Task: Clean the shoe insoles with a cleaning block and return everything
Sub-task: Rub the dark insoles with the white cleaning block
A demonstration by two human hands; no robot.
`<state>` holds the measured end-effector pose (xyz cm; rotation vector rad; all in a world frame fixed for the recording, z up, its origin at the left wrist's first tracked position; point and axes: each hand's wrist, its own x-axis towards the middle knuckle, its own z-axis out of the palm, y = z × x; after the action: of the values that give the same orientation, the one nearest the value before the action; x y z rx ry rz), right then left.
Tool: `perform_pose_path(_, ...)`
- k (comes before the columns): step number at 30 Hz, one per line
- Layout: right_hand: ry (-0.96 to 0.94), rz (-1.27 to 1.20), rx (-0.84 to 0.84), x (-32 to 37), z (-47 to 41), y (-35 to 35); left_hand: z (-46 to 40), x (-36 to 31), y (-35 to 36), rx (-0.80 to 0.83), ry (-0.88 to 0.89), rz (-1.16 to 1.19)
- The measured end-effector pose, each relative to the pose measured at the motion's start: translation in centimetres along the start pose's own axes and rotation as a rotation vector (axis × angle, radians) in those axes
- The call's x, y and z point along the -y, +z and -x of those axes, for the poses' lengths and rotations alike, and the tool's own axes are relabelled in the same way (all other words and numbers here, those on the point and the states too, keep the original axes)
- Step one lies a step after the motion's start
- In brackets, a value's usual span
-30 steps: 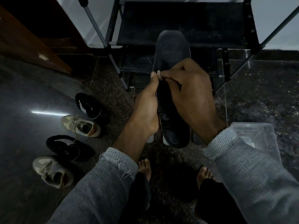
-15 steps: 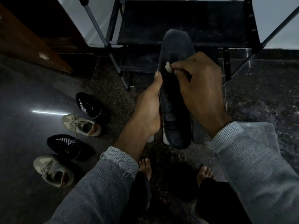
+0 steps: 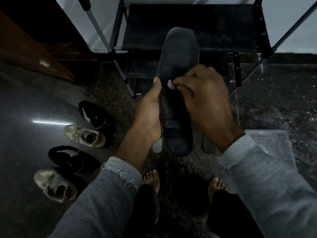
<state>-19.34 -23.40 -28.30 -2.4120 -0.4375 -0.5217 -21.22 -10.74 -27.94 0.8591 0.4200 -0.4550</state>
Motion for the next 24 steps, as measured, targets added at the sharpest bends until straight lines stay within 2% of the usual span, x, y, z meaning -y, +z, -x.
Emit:
perform_pose_path(2, 0.060, 0.021, -0.053, -0.5, -0.3, -0.3, 0.0, 0.2, 0.1, -0.003, 0.001, -0.035)
perform_pose_path(5, 0.063, 0.000, -0.034, -0.4, -0.2, -0.2, 0.0, 0.2, 0.1, -0.005, 0.004, -0.042)
perform_pose_path(11, -0.133, -0.115, 0.233, 1.0, 0.6, -0.2, -0.1, -0.3, -0.4, -0.052, 0.021, 0.011)
perform_pose_path(15, -0.145, -0.135, 0.306, 0.5, 0.6, -0.6, -0.2, -0.3, -0.3, -0.057, 0.018, 0.044)
perform_pose_path(21, 0.129, -0.196, 0.067, 0.1, 0.7, -0.5, -0.1, -0.2, 0.1, 0.007, 0.037, 0.074)
perform_pose_path(24, 0.143, -0.224, 0.059, 0.6, 1.0, -0.4, 0.0, -0.3, 0.0, -0.003, 0.036, 0.078)
